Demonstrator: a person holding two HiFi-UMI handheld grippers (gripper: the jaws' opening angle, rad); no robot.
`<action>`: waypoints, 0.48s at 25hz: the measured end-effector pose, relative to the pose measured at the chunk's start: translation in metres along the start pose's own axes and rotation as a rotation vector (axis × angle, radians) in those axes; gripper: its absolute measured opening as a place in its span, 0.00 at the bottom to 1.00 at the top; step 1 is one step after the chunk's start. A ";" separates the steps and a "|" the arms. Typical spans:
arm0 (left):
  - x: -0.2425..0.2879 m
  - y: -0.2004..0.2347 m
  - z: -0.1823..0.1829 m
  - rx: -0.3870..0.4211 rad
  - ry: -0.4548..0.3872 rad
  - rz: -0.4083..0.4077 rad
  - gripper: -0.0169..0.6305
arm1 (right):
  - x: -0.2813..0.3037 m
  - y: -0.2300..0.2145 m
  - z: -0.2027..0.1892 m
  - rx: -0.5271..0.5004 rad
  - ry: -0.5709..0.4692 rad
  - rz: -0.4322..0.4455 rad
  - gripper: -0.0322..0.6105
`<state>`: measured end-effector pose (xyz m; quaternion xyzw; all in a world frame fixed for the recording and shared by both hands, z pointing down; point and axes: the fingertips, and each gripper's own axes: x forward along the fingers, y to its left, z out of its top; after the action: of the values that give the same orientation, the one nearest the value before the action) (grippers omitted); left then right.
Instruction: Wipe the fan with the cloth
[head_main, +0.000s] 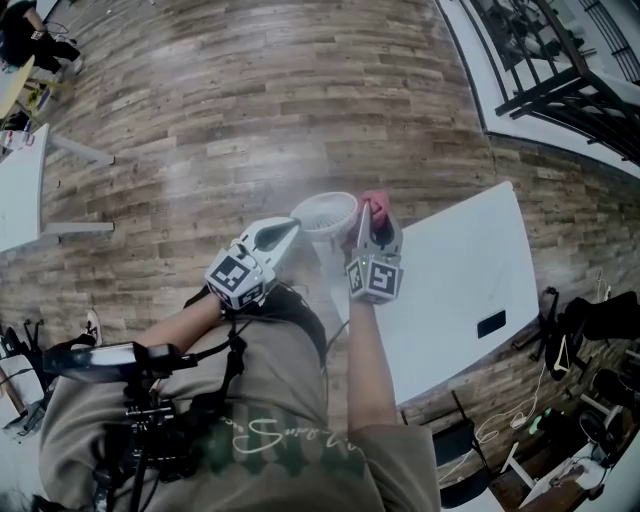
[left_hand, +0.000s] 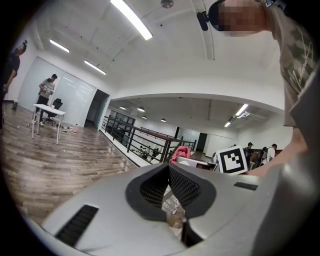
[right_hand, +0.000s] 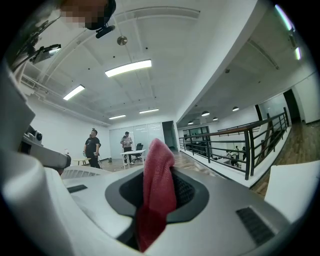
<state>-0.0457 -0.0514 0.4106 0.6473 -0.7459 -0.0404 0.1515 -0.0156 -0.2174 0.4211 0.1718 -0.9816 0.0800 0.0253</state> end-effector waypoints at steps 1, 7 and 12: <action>-0.001 0.002 0.001 -0.003 -0.003 0.007 0.05 | 0.000 0.000 -0.001 -0.003 0.001 -0.001 0.21; 0.000 0.006 0.000 0.003 -0.010 0.019 0.06 | 0.002 -0.003 -0.009 -0.012 0.020 -0.010 0.21; 0.005 0.003 0.006 -0.014 -0.019 0.043 0.06 | 0.001 -0.005 -0.015 -0.010 0.026 -0.006 0.21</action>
<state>-0.0509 -0.0565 0.4066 0.6295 -0.7609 -0.0486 0.1497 -0.0144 -0.2199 0.4367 0.1737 -0.9810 0.0775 0.0392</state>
